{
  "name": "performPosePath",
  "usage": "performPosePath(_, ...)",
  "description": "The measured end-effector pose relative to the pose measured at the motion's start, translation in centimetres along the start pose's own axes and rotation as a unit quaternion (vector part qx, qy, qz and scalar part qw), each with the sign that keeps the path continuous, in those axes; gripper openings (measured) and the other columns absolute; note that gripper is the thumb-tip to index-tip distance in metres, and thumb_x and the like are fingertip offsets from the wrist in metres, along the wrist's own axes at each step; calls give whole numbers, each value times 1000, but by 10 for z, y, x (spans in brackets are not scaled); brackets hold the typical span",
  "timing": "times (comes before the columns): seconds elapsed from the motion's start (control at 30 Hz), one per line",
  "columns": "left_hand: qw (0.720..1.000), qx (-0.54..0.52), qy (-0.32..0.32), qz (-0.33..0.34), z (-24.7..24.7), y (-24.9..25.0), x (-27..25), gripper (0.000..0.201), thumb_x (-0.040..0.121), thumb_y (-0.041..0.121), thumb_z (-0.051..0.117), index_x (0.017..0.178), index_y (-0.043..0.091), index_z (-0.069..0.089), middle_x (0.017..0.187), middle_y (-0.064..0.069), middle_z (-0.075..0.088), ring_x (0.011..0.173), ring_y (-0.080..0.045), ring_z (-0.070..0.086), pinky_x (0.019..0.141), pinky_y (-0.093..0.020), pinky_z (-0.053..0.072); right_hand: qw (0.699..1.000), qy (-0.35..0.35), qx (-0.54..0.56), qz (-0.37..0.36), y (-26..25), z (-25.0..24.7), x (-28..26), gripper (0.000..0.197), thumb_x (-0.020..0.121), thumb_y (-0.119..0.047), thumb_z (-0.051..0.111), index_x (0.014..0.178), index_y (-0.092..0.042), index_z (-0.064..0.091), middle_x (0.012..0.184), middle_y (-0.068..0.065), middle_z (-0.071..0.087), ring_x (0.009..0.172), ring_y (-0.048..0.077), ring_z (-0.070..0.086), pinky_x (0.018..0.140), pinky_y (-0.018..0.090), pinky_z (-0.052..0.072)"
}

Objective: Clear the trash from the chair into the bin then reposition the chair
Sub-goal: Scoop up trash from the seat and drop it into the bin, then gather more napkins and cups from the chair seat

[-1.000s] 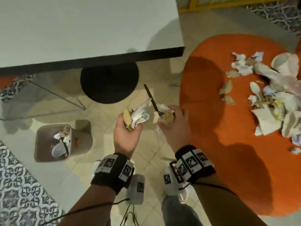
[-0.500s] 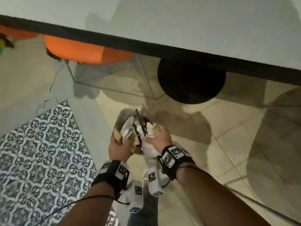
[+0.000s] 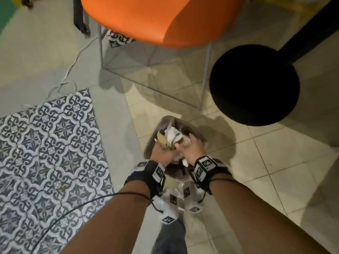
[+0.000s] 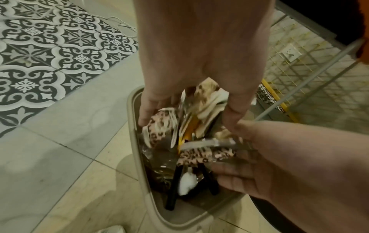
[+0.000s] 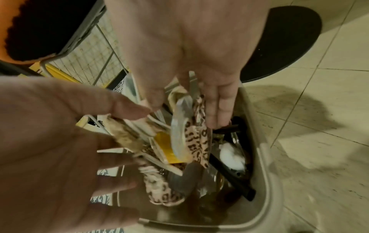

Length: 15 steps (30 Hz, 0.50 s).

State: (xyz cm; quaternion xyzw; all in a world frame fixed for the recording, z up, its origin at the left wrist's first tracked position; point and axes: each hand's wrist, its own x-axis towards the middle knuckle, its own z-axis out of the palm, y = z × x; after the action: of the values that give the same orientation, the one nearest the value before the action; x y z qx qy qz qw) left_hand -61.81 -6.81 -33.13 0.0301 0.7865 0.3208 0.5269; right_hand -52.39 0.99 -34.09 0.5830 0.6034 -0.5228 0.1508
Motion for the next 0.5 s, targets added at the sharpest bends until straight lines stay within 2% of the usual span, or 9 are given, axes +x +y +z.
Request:
performPosePath(0.07, 998, 56, -29, -8, -1, -3, 5, 66, 55, 25, 77, 116, 18, 51, 118, -5, 62, 108, -24, 58, 94, -37, 48, 1000, -17, -1, -12, 1, -6, -8, 74, 90, -36, 60, 150, -18, 22, 155, 7, 26, 137, 26, 35, 107, 34, 33)
performPosePath(0.13, 992, 125, -30, -4, 2, -9, 11, 74, 44, 38, 75, 114, 21, 57, 121, -7, 62, 114, -28, 57, 99, -41, 47, 999, -18, 0, -28, 2, -17, -20, 66, 89, -28, 61, 147, -15, 31, 150, 9, 36, 134, 26, 40, 106, 32, 34)
performPosePath(0.17, 988, 152, -27, 1, 6, -7, 8, 71, 47, 38, 75, 114, 21, 60, 121, -7, 63, 115, -29, 58, 100, -42, 47, 999, -14, 10, -42, 5, -23, -26, 60, 89, -23, 62, 143, -14, 38, 146, 10, 43, 130, 26, 44, 104, 30, 36)
performPosePath(0.23, 978, 206, -28, -4, 13, -3, -5, 52, 66, 28, 74, 114, 12, 62, 116, -4, 64, 110, -26, 60, 99, -39, 48, 998, -13, 19, -55, 13, -40, -42, 50, 88, -21, 62, 136, -16, 48, 138, 8, 52, 123, 26, 51, 99, 29, 39)
performPosePath(0.3, 966, 254, -36, 5, 25, 7, -27, 39, 79, 19, 66, 115, 6, 60, 116, -11, 64, 111, -30, 60, 98, -37, 47, 998, -4, 32, -50, 29, -60, -58, 46, 88, -27, 62, 133, -22, 51, 137, 4, 52, 120, 24, 53, 99, 30, 42)
performPosePath(0.4, 942, 330, -19, 50, 58, 24, -67, 36, 86, 22, 58, 120, 12, 58, 118, -13, 62, 113, -32, 58, 92, -29, 43, 995, 29, 82, -52, 65, -99, -86, 41, 89, -28, 61, 129, -21, 54, 134, 2, 55, 119, 21, 54, 98, 30, 43)
performPosePath(0.43, 939, 335, -16, 70, 74, 31, -85, 34, 86, 23, 57, 118, 13, 60, 116, -14, 64, 111, -33, 59, 92, -32, 45, 992, 46, 103, -58, 79, -114, -96, 38, 90, -25, 61, 127, -19, 56, 131, 2, 58, 117, 20, 56, 95, 28, 44)
performPosePath(0.5, 940, 313, -32, 129, 117, 42, -124, 32, 80, 25, 54, 104, 7, 66, 105, -20, 68, 101, -36, 63, 88, -38, 50, 981, 91, 156, -68, 113, -149, -122, 32, 90, -19, 60, 122, -16, 61, 122, 3, 64, 112, 19, 59, 92, 26, 45)
